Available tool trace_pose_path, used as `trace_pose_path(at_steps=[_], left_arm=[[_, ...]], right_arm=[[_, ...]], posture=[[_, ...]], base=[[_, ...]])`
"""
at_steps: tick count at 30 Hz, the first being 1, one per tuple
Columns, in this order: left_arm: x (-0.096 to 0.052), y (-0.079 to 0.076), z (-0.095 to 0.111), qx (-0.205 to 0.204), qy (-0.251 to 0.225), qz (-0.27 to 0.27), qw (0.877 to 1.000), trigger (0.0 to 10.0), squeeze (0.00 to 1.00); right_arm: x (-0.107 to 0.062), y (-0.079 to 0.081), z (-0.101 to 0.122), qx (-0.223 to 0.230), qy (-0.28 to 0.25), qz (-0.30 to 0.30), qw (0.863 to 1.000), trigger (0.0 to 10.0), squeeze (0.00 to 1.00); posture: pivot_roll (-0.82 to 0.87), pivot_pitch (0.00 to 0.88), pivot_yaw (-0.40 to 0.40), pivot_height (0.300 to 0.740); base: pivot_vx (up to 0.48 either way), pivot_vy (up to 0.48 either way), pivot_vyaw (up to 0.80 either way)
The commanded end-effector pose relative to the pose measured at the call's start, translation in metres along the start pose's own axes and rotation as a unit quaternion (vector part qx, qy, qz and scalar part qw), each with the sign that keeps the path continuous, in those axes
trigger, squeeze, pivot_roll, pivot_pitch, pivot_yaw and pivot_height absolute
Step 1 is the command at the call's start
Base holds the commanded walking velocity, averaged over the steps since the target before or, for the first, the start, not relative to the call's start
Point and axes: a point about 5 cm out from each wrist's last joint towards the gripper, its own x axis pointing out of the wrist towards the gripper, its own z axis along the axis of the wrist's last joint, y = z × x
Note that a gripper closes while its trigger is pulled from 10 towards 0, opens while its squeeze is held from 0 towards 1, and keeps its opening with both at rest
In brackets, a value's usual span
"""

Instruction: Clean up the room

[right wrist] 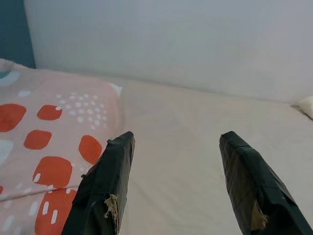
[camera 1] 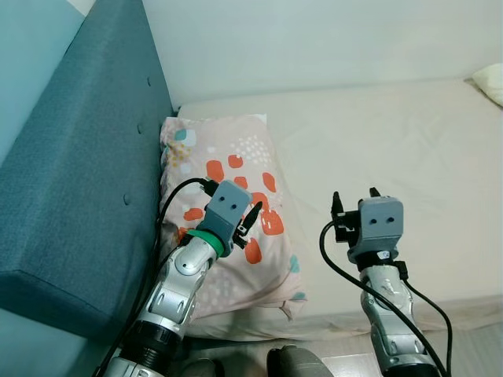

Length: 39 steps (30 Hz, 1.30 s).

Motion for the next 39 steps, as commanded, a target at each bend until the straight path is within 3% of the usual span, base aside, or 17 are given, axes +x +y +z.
trace_pose_path(at_steps=[1, 32, 39], left_arm=[[-0.0017, -0.0025, -0.0081, -0.006, 0.014, -0.003, 1.0, 10.0, 0.0], [-0.002, -0.0023, -0.0104, -0.003, 0.016, -0.003, 1.0, 10.0, 0.0], [-0.0012, -0.0012, -0.011, 0.0, 0.018, -0.002, 1.0, 10.0, 0.0]], right_arm=[[-0.0035, 0.0003, -0.0067, 0.002, 0.017, 0.002, 1.0, 10.0, 0.0], [-0.0044, -0.003, -0.0115, 0.011, 0.03, -0.007, 0.999, 10.0, 0.0], [-0.0034, 0.0006, -0.0113, 0.019, 0.03, 0.001, 0.999, 10.0, 0.0]], posture=[[-0.14, 0.029, 0.071, 0.74], [-0.14, 0.028, 0.073, 0.74], [-0.14, 0.023, 0.076, 0.74]], base=[[0.0, -0.469, 0.0], [0.0, -0.39, 0.0], [0.269, -0.273, 0.0]])
